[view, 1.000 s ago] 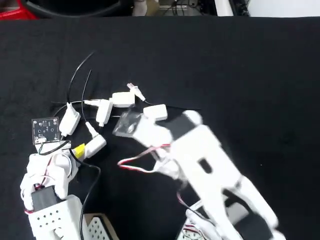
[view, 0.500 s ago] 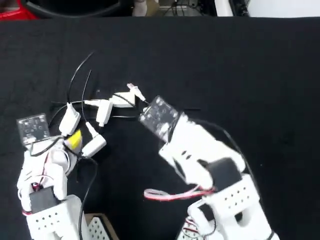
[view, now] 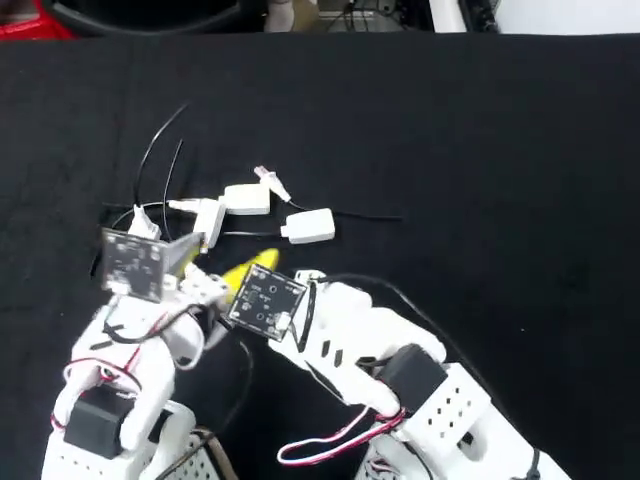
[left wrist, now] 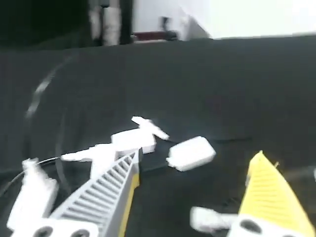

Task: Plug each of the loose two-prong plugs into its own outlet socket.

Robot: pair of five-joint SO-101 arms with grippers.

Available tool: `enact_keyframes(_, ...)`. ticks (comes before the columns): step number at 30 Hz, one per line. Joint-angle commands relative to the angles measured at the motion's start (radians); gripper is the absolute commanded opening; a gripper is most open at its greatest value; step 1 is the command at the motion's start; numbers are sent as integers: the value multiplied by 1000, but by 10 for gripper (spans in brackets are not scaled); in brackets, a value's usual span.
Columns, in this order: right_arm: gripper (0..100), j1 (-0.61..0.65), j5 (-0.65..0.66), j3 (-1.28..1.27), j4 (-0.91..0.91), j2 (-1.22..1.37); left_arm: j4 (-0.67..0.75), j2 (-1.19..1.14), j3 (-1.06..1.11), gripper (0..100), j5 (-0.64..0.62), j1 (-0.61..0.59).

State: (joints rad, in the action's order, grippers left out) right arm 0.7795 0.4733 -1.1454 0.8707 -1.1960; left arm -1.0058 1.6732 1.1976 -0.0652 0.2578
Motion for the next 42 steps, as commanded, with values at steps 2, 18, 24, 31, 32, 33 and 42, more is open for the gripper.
enact_keyframes(2, 11, 9, 8, 4, -28, 7, -20, 6, -39, 338, 94, 99)
enact_keyframes(18, 11, -270, -235, 194, 54, 306, -63, 8, -24, 338, 61, -530)
enact_keyframes(24, 11, -436, -394, 384, 38, 676, -58, 8, 62, 338, 51, -661)
enact_keyframes(31, 11, -476, -506, 394, -3, 722, -57, 8, 102, 338, 51, -657)
enact_keyframes(32, 11, -473, -517, 394, -6, 723, -58, 8, 102, 338, 51, -657)
enact_keyframes(33, 11, -471, -525, 394, -6, 723, -61, 8, 102, 338, 51, -657)
enact_keyframes(42, 11, -477, -549, 401, -91, 723, -57, 8, 120, 338, 51, -661)
